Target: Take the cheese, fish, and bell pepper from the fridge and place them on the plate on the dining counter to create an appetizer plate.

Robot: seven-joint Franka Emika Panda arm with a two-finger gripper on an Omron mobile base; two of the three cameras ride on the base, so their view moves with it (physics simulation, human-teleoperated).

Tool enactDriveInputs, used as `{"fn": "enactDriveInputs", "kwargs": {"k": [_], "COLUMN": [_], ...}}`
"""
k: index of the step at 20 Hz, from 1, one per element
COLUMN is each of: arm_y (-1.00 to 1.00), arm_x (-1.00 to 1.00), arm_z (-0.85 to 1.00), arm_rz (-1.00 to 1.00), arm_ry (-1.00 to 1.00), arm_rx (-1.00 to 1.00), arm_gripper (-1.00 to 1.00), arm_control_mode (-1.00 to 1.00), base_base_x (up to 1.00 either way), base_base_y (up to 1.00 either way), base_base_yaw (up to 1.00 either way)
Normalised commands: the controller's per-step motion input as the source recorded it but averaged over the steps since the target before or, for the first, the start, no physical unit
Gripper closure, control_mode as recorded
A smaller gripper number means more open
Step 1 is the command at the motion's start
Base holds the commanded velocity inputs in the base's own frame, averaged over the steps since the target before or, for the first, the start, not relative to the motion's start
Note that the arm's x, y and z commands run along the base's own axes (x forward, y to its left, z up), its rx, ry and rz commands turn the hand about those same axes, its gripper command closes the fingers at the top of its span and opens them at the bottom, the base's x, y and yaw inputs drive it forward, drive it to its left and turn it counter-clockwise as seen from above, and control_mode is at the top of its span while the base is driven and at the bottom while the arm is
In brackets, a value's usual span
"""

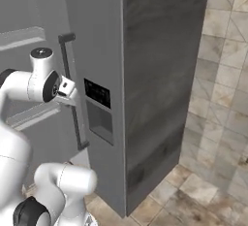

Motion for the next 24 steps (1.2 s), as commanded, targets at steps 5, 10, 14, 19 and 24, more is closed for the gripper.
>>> {"fn": "enactDriveInputs", "kwargs": {"k": [5,10,14,19,24], "arm_y": [0.00,0.00,0.00,0.00,0.00], "arm_x": [0.00,0.00,0.00,0.00,0.00], "arm_z": [0.00,0.00,0.00,0.00,0.00], "arm_rz": [0.00,0.00,0.00,0.00,0.00], "arm_ry": [0.00,0.00,0.00,0.00,0.00], "arm_rx": [0.00,0.00,0.00,0.00,0.00], "arm_gripper": [-1.00,-1.00,-1.00,-1.00,-1.00], "arm_control_mode": [1.00,1.00,1.00,1.00,1.00], "base_base_x": [0.10,0.30,0.31,0.17,0.44], "base_base_y": [0.77,0.76,0.90,0.98,0.61], "base_base_yaw": [-0.38,-0.43,-0.42,-0.39,-0.38]}}
